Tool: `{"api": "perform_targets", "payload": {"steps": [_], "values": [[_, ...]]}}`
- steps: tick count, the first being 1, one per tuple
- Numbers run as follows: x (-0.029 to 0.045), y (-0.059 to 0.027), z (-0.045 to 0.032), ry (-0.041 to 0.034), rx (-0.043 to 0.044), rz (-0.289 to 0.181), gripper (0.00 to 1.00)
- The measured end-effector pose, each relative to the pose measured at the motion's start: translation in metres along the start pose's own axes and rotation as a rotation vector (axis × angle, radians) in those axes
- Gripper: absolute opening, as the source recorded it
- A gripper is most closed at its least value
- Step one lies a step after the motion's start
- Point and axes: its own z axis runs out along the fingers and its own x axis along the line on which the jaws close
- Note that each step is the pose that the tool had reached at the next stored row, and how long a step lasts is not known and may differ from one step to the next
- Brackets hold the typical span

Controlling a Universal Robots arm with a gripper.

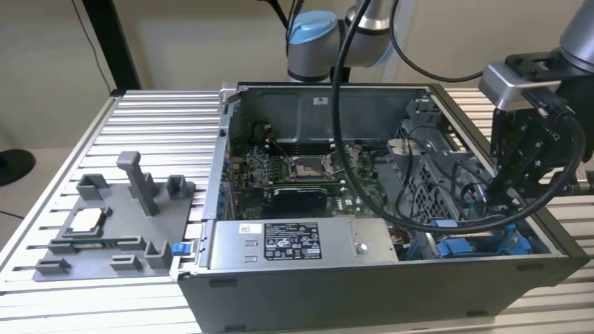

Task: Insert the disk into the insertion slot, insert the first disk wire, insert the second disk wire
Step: 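Insert the first disk wire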

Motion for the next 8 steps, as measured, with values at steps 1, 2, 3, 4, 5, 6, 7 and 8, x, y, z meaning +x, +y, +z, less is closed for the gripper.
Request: {"api": "perform_targets", "payload": {"steps": [1, 2, 3, 4, 5, 6, 7, 8], "values": [[0.0, -0.0008, 0.0007, -0.0017, -0.0001, 0.0, 0.0], [0.0001, -0.0018, 0.0016, -0.0041, -0.0002, 0.0, 0.0], [0.0002, -0.0025, 0.0027, -0.0065, -0.0007, 0.001, 0.0], [0.0003, -0.003, 0.0037, -0.009, -0.0011, 0.001, 0.0], [0.0003, -0.0034, 0.0046, -0.0112, -0.0017, 0.002, 0.0], [0.0004, -0.0033, 0.0055, -0.0133, -0.0019, 0.005, 0.0], [0.0005, -0.0033, 0.0064, -0.0149, -0.0022, 0.009, 0.0], [0.0005, -0.0033, 0.0071, -0.0161, -0.0022, 0.014, 0.0]]}}
